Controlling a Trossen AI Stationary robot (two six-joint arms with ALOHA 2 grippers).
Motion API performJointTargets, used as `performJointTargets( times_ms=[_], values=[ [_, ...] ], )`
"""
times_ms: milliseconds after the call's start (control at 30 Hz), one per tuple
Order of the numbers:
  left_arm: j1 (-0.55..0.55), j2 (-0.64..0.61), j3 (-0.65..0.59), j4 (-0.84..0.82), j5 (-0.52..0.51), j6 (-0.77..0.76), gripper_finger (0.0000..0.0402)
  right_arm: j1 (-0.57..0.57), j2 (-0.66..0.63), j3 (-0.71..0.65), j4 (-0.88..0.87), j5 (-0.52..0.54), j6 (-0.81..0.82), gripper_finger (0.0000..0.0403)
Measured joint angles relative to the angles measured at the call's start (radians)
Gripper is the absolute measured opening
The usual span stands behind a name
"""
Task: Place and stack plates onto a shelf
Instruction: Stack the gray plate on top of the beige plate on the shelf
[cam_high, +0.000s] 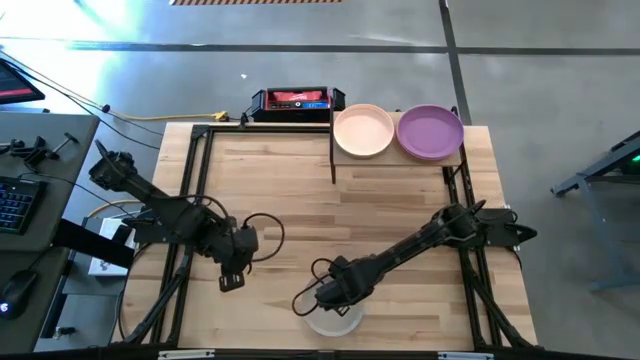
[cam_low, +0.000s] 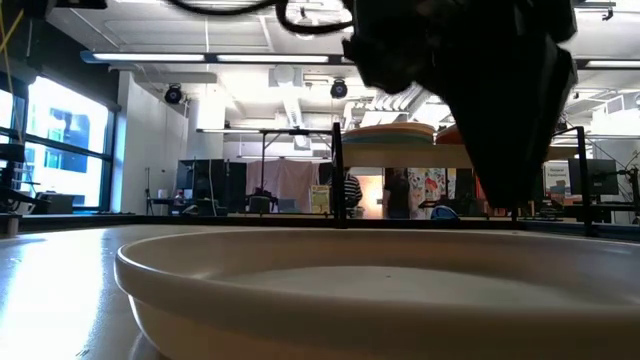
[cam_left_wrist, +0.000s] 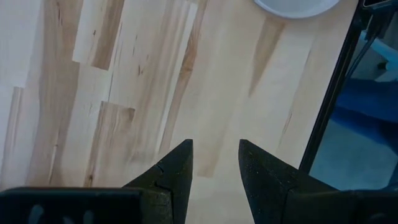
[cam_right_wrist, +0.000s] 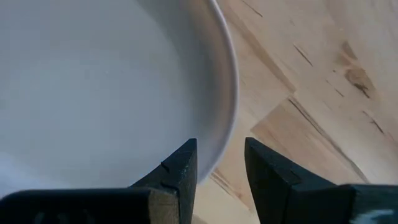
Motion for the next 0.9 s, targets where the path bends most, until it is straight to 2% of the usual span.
performJointTargets(
  times_ms=[667,767,900],
  values=[
    [-0.023,0.000,0.000,0.002,-0.010,-0.025,0.0117,-0.002,0.093,0.000,0.030,-0.041,0.006,0.0110],
    [-0.023,0.000,0.000,0.002,-0.010,-0.025,0.0117,-0.002,0.094,0.000,0.027,-0.044,0.009,0.0091],
    [-0.023,0.000,0.000,0.002,-0.011,-0.025,0.0117,-0.003,0.094,0.001,0.017,-0.058,0.008,0.0035]
  ],
)
